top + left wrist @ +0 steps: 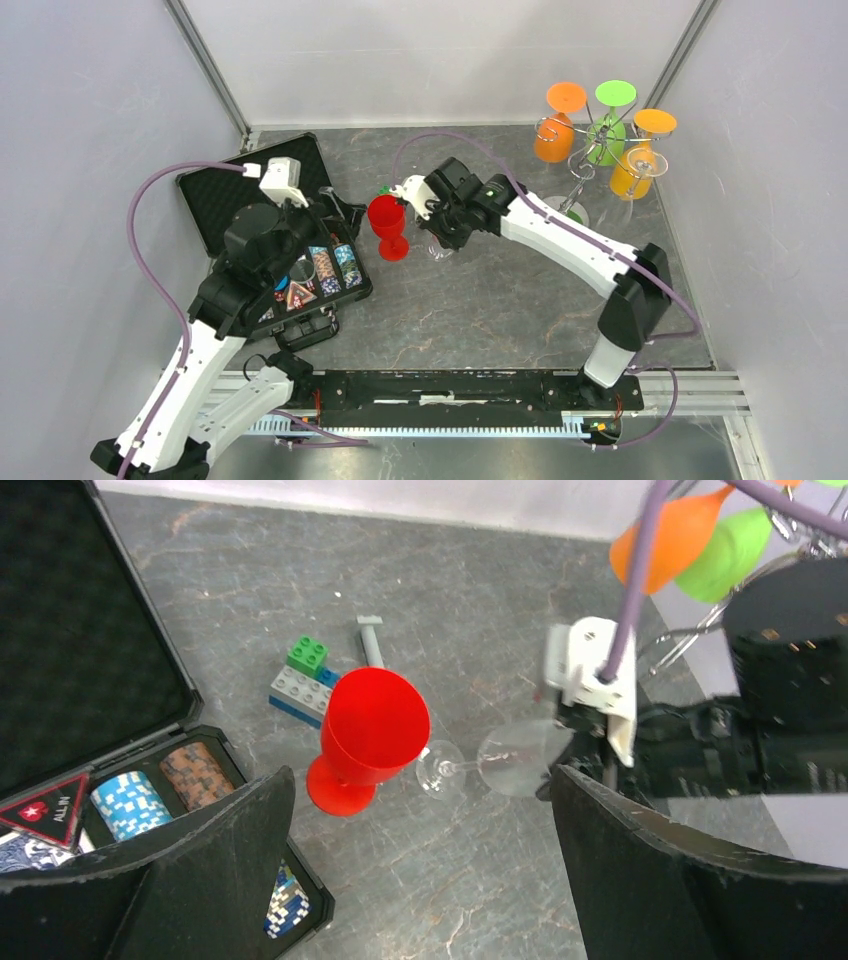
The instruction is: Take the wine glass off the wine glass rack
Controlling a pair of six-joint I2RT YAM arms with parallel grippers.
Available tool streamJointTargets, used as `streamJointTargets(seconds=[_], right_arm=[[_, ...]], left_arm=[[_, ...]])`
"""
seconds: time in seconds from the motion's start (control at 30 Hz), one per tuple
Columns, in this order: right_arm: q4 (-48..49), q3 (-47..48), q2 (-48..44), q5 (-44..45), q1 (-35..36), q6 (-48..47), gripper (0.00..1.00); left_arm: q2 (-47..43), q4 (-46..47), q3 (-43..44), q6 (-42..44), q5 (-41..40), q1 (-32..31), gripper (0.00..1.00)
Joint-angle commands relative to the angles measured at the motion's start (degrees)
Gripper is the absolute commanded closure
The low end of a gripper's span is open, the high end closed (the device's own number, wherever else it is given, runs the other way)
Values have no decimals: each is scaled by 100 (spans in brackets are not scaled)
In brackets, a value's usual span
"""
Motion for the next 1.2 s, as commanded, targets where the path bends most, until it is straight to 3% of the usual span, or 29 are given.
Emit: streamJointTargets(seconds=[0.0, 0.23, 0.77, 1.07, 1.17], right_arm=[[-259, 797, 497, -340, -77, -157, 100], [-668, 1528, 1087, -171, -105, -120, 99], [-778, 2610, 1443, 16, -139, -17, 63], [-264, 2768, 579, -36, -163, 96, 40], [-110, 2780, 149, 346, -185, 151, 36]], left_arm=[[100, -129, 186, 294, 444, -5, 0], [74, -150, 151, 363, 572, -5, 0], [-26, -185, 220, 397, 532, -5, 0], [-79, -185, 336, 352, 656, -5, 0], [-106, -185, 349, 343, 667, -5, 0]])
